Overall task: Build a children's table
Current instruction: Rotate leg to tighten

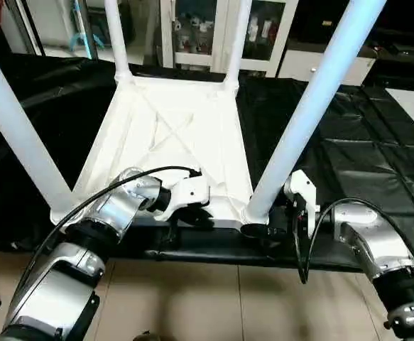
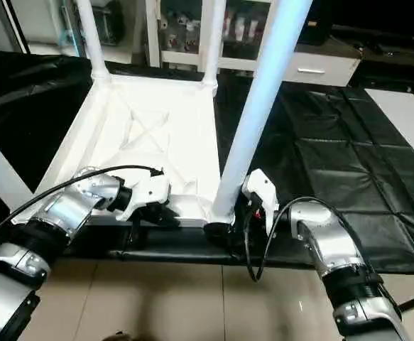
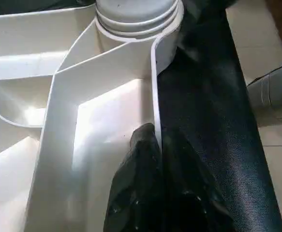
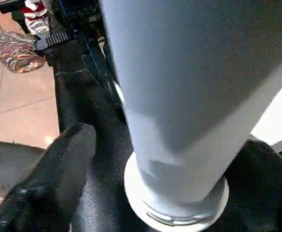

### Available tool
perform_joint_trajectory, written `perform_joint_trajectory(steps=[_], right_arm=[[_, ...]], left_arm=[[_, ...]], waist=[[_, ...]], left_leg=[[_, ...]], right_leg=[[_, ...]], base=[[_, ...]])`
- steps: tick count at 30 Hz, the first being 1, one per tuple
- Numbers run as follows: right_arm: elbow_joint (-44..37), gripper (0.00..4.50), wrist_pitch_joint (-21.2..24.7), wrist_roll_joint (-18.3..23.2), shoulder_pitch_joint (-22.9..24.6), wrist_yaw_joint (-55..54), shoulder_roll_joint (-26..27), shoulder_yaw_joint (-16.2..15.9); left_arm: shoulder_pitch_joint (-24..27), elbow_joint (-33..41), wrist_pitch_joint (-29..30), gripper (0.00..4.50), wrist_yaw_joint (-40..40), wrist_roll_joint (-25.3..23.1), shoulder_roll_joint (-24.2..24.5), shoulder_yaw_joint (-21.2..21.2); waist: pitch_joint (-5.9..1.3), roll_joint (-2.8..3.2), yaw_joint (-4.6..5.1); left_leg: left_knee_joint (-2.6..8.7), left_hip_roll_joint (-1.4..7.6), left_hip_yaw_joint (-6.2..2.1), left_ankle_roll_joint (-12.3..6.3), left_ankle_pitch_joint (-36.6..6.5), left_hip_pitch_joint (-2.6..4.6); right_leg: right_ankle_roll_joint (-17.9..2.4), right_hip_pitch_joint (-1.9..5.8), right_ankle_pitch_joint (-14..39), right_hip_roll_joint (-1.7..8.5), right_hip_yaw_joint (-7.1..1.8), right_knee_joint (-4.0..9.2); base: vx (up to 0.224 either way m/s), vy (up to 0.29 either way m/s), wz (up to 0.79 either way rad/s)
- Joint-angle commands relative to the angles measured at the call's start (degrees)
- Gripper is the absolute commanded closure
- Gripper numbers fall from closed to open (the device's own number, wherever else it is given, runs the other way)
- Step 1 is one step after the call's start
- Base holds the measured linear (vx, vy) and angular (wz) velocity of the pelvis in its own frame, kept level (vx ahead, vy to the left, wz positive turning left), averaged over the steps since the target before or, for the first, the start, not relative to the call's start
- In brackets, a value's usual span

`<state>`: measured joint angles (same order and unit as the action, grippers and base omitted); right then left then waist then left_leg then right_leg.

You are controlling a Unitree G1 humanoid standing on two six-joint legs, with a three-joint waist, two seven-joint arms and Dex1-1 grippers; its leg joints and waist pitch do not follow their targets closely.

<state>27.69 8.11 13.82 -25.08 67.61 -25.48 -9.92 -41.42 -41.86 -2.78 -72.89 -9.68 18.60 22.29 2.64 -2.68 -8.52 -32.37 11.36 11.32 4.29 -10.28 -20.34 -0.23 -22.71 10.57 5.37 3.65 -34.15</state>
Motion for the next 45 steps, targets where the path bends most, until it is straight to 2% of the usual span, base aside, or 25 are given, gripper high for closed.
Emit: perform_joint_trajectory(steps=[1, 2, 3, 5, 6, 9, 10, 13, 19, 22, 27, 28, 31, 32, 33, 34, 35, 37, 38, 41, 43, 45], right_arm=[[0.5, 0.82, -0.5, -0.4, -0.3, 2.0, -0.4, -0.8], [0.5, 0.88, -0.5, -0.4, -0.3, 2.0, -0.4, -0.8], [0.5, 0.88, -0.5, -0.4, -0.2, 2.4, -0.5, -0.8], [0.6, 1.02, -0.6, -0.4, -0.1, 2.7, -0.4, -0.7], [0.9, 1.24, -0.8, -0.5, -0.2, 2.8, -0.3, -0.7], [2.4, 1.37, -1.6, -0.8, -0.8, 3.1, 0.3, -0.9], [2.7, 1.50, -1.6, -0.9, -1.0, 3.2, 0.4, -1.0], [2.8, 1.70, -1.4, -0.7, -1.4, 3.6, 0.3, -0.9], [4.1, 2.25, -2.3, -1.1, -1.4, 3.5, 0.9, -0.8], [4.2, 2.37, -2.3, -1.1, -1.2, 3.6, 1.2, -0.7], [3.4, 2.44, -1.7, -0.7, -0.6, 3.7, 1.2, -0.6], [3.6, 2.44, -1.7, -0.6, -0.3, 3.1, 1.5, -0.2], [4.8, 2.45, -1.6, -0.6, -0.1, 0.6, 2.6, 1.1], [5.2, 2.46, -1.5, -0.6, -0.1, -0.3, 3.0, 1.4], [5.6, 2.46, -0.9, 0.0, -0.2, -3.0, 4.3, 2.8], [5.9, 2.46, -0.5, 0.5, -0.3, -4.9, 5.1, 3.7], [5.7, 2.46, -0.2, 0.7, -0.1, -6.4, 5.7, 4.2], [4.9, 2.46, 0.1, 0.9, 0.6, -9.4, 7.3, 5.0], [4.6, 2.46, -0.1, 0.6, 1.3, -11.5, 8.4, 5.0], [5.1, 2.46, -1.3, -0.8, 2.0, -16.0, 11.0, 5.0], [6.7, 2.46, -2.2, -2.2, 1.9, -21.0, 13.6, 5.1], [9.1, 2.48, -3.0, -4.7, 1.3, -27.8, 16.6, 5.1]], left_arm=[[3.1, -2.0, 1.2, 4.50, -2.6, -2.8, -0.7, 4.7], [3.1, -2.0, 1.2, 4.50, -2.6, -2.8, -0.7, 4.7], [3.3, -1.6, 1.5, 4.50, -2.5, -2.7, -0.6, 4.8], [3.5, -1.3, 1.7, 4.50, -2.2, -2.8, -0.5, 4.8], [3.7, -1.0, 1.9, 4.50, -1.9, -2.8, -0.4, 4.8], [3.9, -0.9, 1.8, 4.50, -1.6, -3.0, -0.1, 4.7], [3.9, -0.8, 1.9, 4.50, -1.6, -3.1, 0.0, 4.8], [3.8, -0.5, 2.1, 4.50, -1.8, -3.2, 0.0, 4.8], [3.9, -0.2, 2.2, 4.50, -1.2, -3.4, 0.1, 4.8], [3.9, -0.3, 2.1, 4.50, -1.1, -3.4, 0.2, 4.7], [3.4, -1.0, 2.0, 4.50, -0.6, -3.5, -0.2, 4.6], [3.3, -1.0, 2.1, 4.50, 0.0, -3.4, -0.3, 4.3], [3.5, -0.8, 2.4, 4.50, 1.0, -3.0, -0.5, 3.7], [3.5, -0.9, 2.5, 4.50, 1.2, -2.9, -0.6, 3.6], [3.5, -1.1, 2.8, 4.50, 1.8, -2.7, -0.9, 3.2], [3.4, -1.3, 3.0, 4.50, 2.2, -2.7, -1.0, 3.0], [3.2, -1.5, 3.0, 4.50, 2.9, -2.7, -1.3, 2.8], [2.5, -2.3, 3.3, 4.50, 5.1, -2.7, -2.1, 2.1], [1.7, -3.3, 3.5, 4.50, 7.6, -2.9, -2.9, 1.5], [0.4, -5.2, 4.2, 4.50, 12.5, -3.7, -4.1, 0.7], [-0.6, -6.6, 4.8, 4.50, 16.3, -3.6, -5.4, -0.4], [-2.0, -8.4, 5.6, 4.50, 20.0, -3.5, -6.7, -1.3]], waist=[[-3.42, -0.09, 0.17], [-3.42, -0.37, 0.09], [-3.41, -0.30, 0.09], [-3.43, -0.53, 0.06], [-3.44, -0.52, 0.05], [-3.48, -0.53, 0.07], [-3.48, -0.18, 0.01], [-3.56, -0.60, 0.01], [-3.63, -0.68, -0.04], [-3.60, -0.45, 0.02], [-3.62, -0.63, 0.02], [-3.64, -0.95, -0.01], [-3.58, -0.77, -0.04], [-3.43, -1.50, 0.11], [-3.32, -1.01, 0.10], [-3.17, -0.95, 0.30], [-3.17, -0.95, 0.30], [-2.87, -1.05, 0.68], [-2.87, -1.29, 0.89], [-2.72, -1.07, 0.97], [-2.68, -1.17, 1.27], [-2.65, -1.07, 1.74]], left_leg=[[3.34, 2.45, -0.70, -2.86, -10.4, 0.69], [3.30, 2.43, -0.69, -3.10, -9.8, 0.65], [3.31, 2.43, -0.69, -3.19, -9.7, 0.64], [3.27, 2.44, -0.68, -3.33, -9.6, 0.62], [3.29, 2.46, -0.69, -3.34, -9.7, 0.65], [3.26, 2.43, -0.66, -3.12, -10.0, 0.71], [3.29, 2.43, -0.71, -2.91, -10.1, 0.74], [3.27, 2.40, -0.69, -2.82, -10.1, 0.73], [3.15, 2.38, -0.63, -3.03, -9.7, 0.70], [3.24, 2.39, -0.68, -2.78, -10.3, 0.74], [3.25, 2.36, -0.70, -2.46, -11.0, 0.74], [3.19, 2.36, -0.65, -2.51, -11.0, 0.76], [3.26, 2.38, -0.72, -2.44, -11.2, 0.72], [3.33, 2.36, -0.65, -2.35, -12.0, 0.63], [3.54, 2.38, -0.82, -1.84, -13.1, 0.69], [3.75, 2.39, -0.88, -1.11, -15.4, 0.86], [3.75, 2.39, -0.88, -1.11, -15.4, 0.86], [4.16, 2.37, -1.26, 0.49, -20.1, 1.23], [4.23, 2.30, -1.36, 0.84, -21.0, 1.17], [4.39, 2.36, -1.70, 1.51, -23.2, 1.50], [4.58, 2.27, -2.08, 1.83, -24.4, 1.28], [4.68, 2.17, -2.30, 2.21, -25.2, 1.25]], right_leg=[[-14.0, 2.52, 5.0, 3.48, -2.29, 2.87], [-14.1, 2.57, 4.6, 3.48, -2.26, 2.74], [-14.1, 2.53, 4.7, 3.47, -2.26, 2.80], [-14.0, 2.53, 5.1, 3.50, -2.23, 2.76], [-13.9, 2.52, 5.2, 3.52, -2.22, 2.78], [-13.8, 2.39, 5.9, 3.55, -2.23, 2.88], [-13.8, 2.38, 5.8, 3.48, -2.23, 2.85], [-13.9, 2.54, 4.6, 3.38, -2.18, 2.72], [-14.2, 2.52, 4.1, 3.39, -2.16, 2.64], [-14.0, 2.48, 4.6, 3.32, -2.15, 2.74], [-13.9, 2.54, 5.1, 3.33, -2.17, 2.76], [-13.8, 2.51, 5.4, 3.32, -2.17, 2.79], [-13.6, 2.44, 6.0, 3.42, -2.20, 2.84], [-13.2, 2.40, 7.7, 3.42, -2.19, 3.11], [-12.5, 2.27, 10.4, 3.61, -2.27, 3.29], [-11.7, 2.01, 13.8, 3.65, -2.32, 3.73], [-11.7, 2.01, 13.8, 3.65, -2.32, 3.73], [-9.2, 1.63, 21.7, 3.83, -2.29, 4.65], [-8.1, 1.55, 24.1, 3.86, -2.30, 4.93], [-6.3, 1.16, 28.6, 4.03, -2.16, 5.54], [-4.7, 1.19, 32.3, 4.23, -1.87, 6.00], [-4.2, 1.06, 33.5, 4.28, -1.61, 6.32]], base=[[0.000, 0.000, 0.00], [0.000, 0.000, 0.00], [0.000, 0.000, 0.00], [0.000, 0.000, 0.00], [0.000, 0.000, 0.00], [0.000, 0.000, 0.00], [0.000, 0.000, 0.00], [0.000, 0.000, 0.00], [0.000, 0.000, 0.00], [0.000, 0.000, 0.00], [0.000, 0.000, 0.00], [0.000, 0.000, 0.00], [0.000, 0.000, 0.00], [0.000, 0.000, 0.00], [0.000, 0.000, 0.00], [0.000, 0.000, 0.00], [0.000, 0.000, 0.00], [0.000, 0.000, 0.00], [0.000, 0.000, 0.00], [-0.017, 0.001, -0.01], [0.000, 0.000, 0.00], [0.000, 0.000, 0.00]])
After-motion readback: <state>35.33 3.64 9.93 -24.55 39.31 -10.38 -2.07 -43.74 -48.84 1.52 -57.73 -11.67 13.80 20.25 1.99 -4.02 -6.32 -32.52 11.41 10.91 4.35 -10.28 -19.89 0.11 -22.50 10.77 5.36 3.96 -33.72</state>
